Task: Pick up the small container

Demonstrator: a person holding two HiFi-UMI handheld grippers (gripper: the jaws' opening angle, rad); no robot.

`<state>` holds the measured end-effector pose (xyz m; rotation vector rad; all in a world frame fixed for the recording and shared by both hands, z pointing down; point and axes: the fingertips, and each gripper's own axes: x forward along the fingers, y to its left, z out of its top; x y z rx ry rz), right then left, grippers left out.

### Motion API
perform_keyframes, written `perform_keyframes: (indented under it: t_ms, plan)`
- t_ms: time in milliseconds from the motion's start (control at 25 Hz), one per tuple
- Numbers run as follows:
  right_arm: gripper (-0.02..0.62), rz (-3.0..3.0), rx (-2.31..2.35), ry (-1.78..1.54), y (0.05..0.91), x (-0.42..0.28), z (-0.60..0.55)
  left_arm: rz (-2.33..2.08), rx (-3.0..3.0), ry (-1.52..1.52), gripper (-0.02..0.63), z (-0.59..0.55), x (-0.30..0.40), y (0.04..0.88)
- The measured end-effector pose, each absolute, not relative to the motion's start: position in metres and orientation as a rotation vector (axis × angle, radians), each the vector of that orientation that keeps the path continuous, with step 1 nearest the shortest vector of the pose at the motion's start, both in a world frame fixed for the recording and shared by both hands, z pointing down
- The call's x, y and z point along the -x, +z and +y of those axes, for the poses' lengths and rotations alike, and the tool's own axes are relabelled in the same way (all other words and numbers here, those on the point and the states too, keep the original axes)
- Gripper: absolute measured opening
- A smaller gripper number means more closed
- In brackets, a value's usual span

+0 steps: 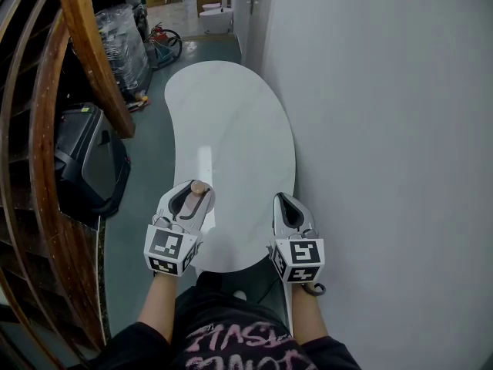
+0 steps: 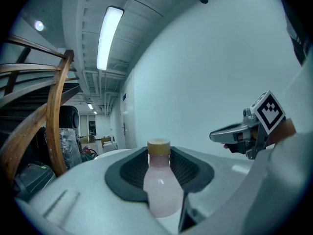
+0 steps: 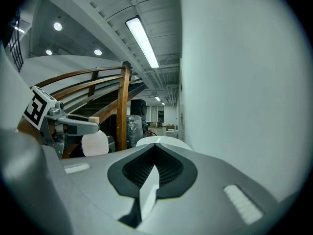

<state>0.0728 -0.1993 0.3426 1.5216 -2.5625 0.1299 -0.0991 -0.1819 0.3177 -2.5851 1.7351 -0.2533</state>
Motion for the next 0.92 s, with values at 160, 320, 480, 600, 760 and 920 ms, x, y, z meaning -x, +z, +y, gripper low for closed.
perform_keyframes:
  t_ms: [160,320,480,600,760,920]
  plan:
    - [0.009,-2.556,-1.526,0.131,0.3414,-0.0762,-0.1997,1.725,2.578,-0.254,0.146,-0.1818,0.0981,0.3124]
    - [0.009,-2.563,-1.52,0.131,0.341,-0.0759,-0.1991,1.736,2.572,-0.253,0.146,-0.1816,0.1001,0.3111]
    - [0.009,-2.567,-1.516,0.133,0.3419,-0.0741,-0.1975,1.732,2.567,-0.258,0.146,-0.1798,0.1006,0.3102]
    - [0.009,-2.569,-1.515,0.135,0.3423,-0.074,-0.1965,1.738,2.562,-0.25,0.146,-0.1785,0.1017,0.3085]
    - [0.009,-2.567,-1.526,0.137,0.3415,-0.0752,-0.1953,1.728,2.558,-0.269,0.146,-0.1761,0.1021,0.3102]
    - [0.009,-2.574,-1.529,0.139,0.3422,-0.0754,-0.1943,1.736,2.554,-0.267,0.146,-0.175,0.1046,0.312]
